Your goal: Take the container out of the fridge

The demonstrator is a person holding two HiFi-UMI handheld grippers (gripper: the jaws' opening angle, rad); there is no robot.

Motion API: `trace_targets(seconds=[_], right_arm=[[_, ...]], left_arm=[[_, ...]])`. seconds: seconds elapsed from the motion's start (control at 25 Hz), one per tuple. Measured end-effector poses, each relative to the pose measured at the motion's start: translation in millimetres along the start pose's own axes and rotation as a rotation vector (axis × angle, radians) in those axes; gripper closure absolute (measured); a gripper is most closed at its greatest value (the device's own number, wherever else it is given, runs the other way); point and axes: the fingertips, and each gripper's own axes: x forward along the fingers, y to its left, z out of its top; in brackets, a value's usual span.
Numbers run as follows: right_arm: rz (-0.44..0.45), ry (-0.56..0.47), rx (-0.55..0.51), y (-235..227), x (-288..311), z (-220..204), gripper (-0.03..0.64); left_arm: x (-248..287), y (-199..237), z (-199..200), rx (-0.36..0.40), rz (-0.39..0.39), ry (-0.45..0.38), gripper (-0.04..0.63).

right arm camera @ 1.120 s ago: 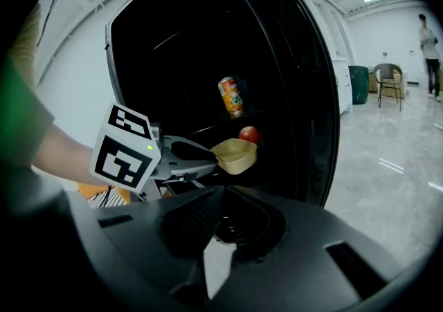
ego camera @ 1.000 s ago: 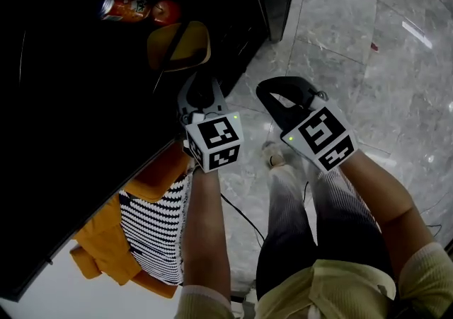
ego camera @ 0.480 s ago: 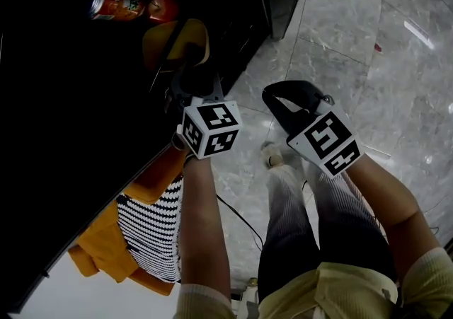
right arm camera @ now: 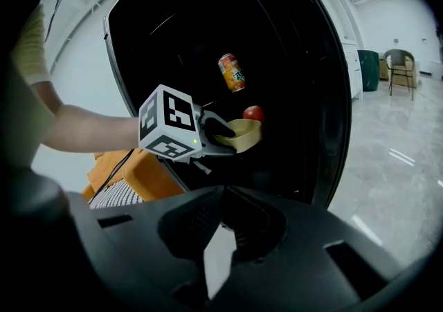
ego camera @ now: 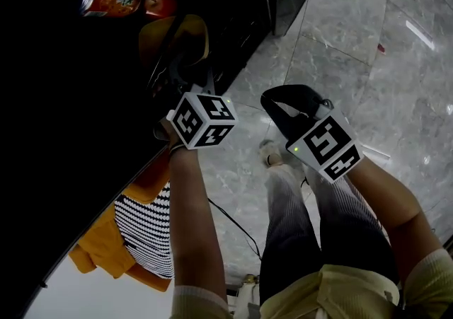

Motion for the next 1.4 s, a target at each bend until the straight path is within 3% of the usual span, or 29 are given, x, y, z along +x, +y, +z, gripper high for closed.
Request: trace_targets(seconds=[0.32, 0.52, 0.88, 1.2, 1.4], right_arm=[[0.021, 0.016, 0.004, 0, 4, -3, 0.586], [0.021, 0.02, 0.004, -1, 4, -4, 0.586], [-0.008, 0.006, 0.013, -3, -1, -2, 0.586], [-0.057, -0.013, 0.032, 1, -25, 3, 0.586], [-0.088, -0.037, 0.04, 6, -45, 13, 0.586]], left_arm=[[3, -10, 3, 0.11, -0.101, -0.008, 0.482], [0, -11, 12, 0.1, -0.137, -0.046, 0.553], [-8, -26, 18, 0.075, -0.207, -0.082, 0.563], [-38, -71, 35, 0.058, -0.329, -0.11, 0.563], [-60, -93, 52, 0.085, -0.378, -0.126, 0.563]])
